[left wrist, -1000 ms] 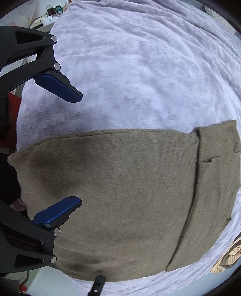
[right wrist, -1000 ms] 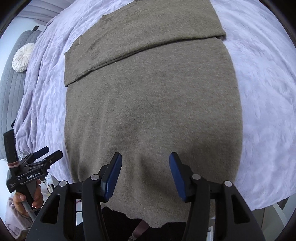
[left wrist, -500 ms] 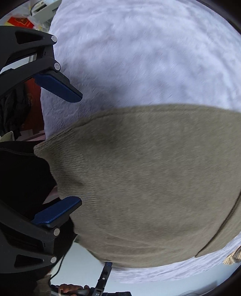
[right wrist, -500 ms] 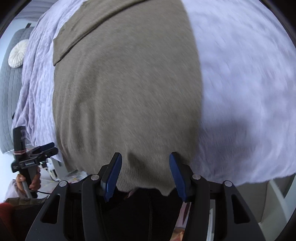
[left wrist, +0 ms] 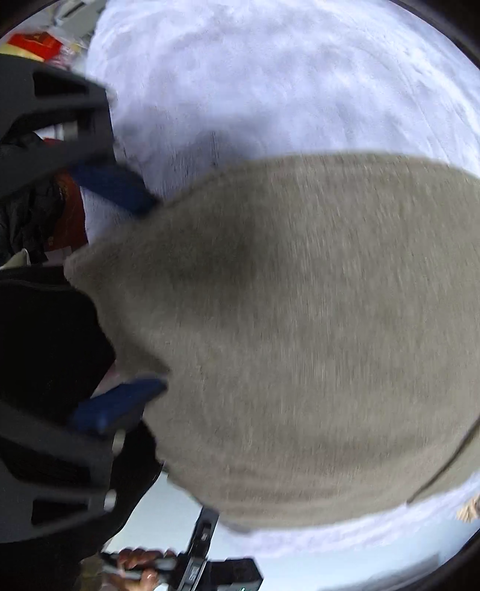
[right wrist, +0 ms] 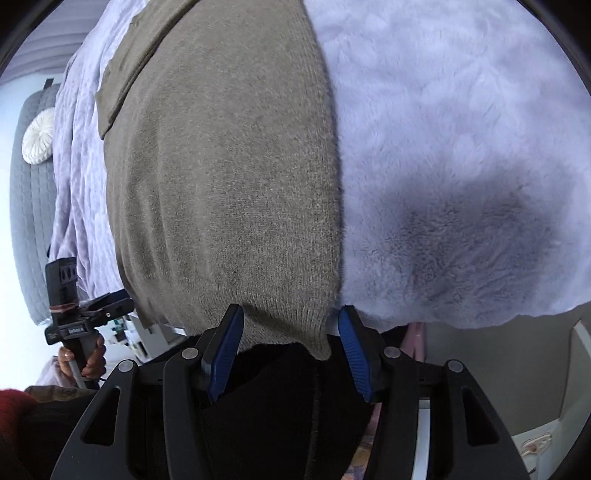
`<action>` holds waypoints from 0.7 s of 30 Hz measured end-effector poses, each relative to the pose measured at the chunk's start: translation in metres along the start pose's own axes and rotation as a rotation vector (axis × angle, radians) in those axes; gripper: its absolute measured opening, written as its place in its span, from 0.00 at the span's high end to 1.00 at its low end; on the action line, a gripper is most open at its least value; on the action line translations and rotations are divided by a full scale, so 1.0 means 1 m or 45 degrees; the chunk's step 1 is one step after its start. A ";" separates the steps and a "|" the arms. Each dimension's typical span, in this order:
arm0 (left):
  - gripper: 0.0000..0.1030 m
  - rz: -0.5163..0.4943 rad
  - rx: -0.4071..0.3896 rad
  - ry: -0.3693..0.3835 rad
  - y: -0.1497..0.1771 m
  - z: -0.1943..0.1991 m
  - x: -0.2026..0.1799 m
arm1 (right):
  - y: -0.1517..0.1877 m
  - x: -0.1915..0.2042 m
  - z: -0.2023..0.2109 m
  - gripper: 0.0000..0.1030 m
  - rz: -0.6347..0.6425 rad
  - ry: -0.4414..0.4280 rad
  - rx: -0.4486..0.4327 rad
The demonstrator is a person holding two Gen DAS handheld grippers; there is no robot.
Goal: Fold small clothes
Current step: 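Grasp the sweater hem with the left gripper and lift it, then lay the hem back down and open the left gripper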
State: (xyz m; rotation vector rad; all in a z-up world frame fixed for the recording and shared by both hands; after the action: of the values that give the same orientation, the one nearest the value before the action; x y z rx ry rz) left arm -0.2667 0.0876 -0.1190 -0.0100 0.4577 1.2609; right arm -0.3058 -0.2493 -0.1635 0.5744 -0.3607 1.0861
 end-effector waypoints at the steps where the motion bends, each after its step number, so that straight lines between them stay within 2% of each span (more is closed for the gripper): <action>1: 0.48 0.007 -0.001 -0.009 0.000 0.001 0.004 | 0.000 0.000 -0.003 0.45 -0.023 -0.030 0.014; 2: 0.58 0.010 -0.003 -0.002 0.000 0.004 0.007 | 0.002 0.001 -0.004 0.52 -0.036 -0.047 0.021; 3: 0.77 0.016 -0.005 0.024 0.000 0.007 0.008 | 0.003 0.000 -0.003 0.62 -0.041 -0.065 0.028; 4: 0.89 0.026 -0.009 0.074 -0.001 0.011 0.008 | 0.004 0.002 -0.001 0.87 -0.039 -0.084 0.029; 6: 0.89 0.038 -0.026 0.142 -0.002 0.021 0.005 | 0.005 0.008 0.003 0.90 -0.039 -0.142 0.008; 10: 0.89 0.028 -0.130 0.274 -0.016 0.058 -0.007 | -0.001 0.031 0.026 0.91 -0.034 -0.345 -0.062; 13: 0.89 0.023 -0.215 0.313 -0.036 0.079 -0.012 | -0.020 0.054 0.042 0.91 -0.027 -0.446 -0.154; 16: 0.89 0.041 -0.294 0.320 -0.065 0.091 -0.012 | -0.047 0.069 0.049 0.93 -0.028 -0.507 -0.229; 21: 0.89 0.081 -0.391 0.213 -0.107 0.100 -0.002 | -0.096 0.083 0.051 0.93 -0.054 -0.478 -0.305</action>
State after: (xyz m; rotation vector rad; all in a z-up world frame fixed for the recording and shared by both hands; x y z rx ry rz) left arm -0.1362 0.0770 -0.0533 -0.3651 0.4064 1.3893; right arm -0.1832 -0.2534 -0.1029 0.5676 -0.7914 0.8759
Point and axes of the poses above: each gripper's, at about its wrist camera, not at the fingertips, and z roughly against the way its jaws point, x to its left, y to its underside, the point moved 6 cm from there along -z, roughly the way its jaws point, and after that the axes turned 1 degree about y, right-handed, at the moved point
